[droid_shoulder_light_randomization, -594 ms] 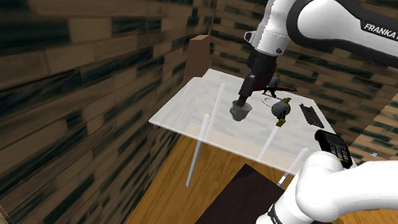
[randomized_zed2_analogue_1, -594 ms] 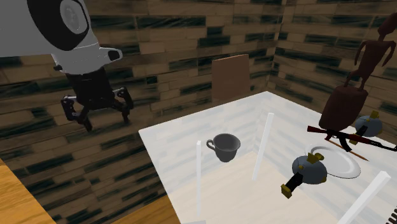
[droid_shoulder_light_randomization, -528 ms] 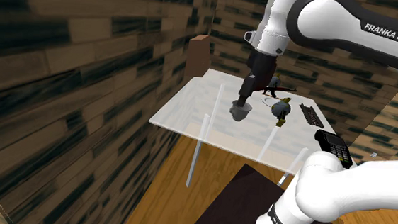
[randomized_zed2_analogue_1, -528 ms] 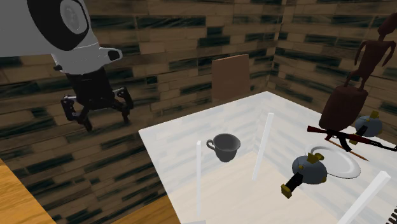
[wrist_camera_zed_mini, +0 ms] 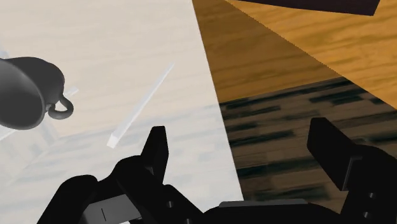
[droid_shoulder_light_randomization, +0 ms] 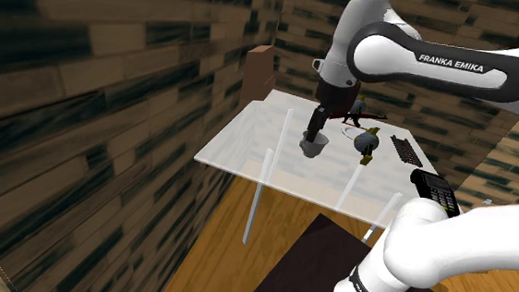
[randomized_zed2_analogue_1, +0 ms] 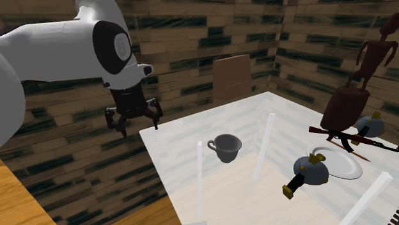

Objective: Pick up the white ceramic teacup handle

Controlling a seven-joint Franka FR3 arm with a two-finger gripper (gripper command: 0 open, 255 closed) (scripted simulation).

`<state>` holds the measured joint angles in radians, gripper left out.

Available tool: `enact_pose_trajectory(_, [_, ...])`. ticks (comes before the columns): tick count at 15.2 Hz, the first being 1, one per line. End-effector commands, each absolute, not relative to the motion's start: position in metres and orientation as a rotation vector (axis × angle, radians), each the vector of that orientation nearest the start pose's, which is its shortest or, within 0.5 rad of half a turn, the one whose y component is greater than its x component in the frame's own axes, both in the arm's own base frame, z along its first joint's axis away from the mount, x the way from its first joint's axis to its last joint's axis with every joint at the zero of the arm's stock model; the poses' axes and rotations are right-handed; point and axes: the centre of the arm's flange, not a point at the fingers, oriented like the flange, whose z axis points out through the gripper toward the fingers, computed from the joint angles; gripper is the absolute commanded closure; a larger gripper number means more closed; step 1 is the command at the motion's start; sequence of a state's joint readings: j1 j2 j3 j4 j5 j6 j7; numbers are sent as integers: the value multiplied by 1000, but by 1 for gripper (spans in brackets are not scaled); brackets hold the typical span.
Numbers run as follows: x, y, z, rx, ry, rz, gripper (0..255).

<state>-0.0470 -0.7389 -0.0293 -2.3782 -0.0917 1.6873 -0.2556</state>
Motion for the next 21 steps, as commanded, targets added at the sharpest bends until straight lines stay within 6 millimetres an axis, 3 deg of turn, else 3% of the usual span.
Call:
enact_pose_trajectory(1, [334, -57, 562, -3216, -319, -53, 0])
enact_pose_trajectory(21, [416, -259, 436, -3324, -350, 11, 0])
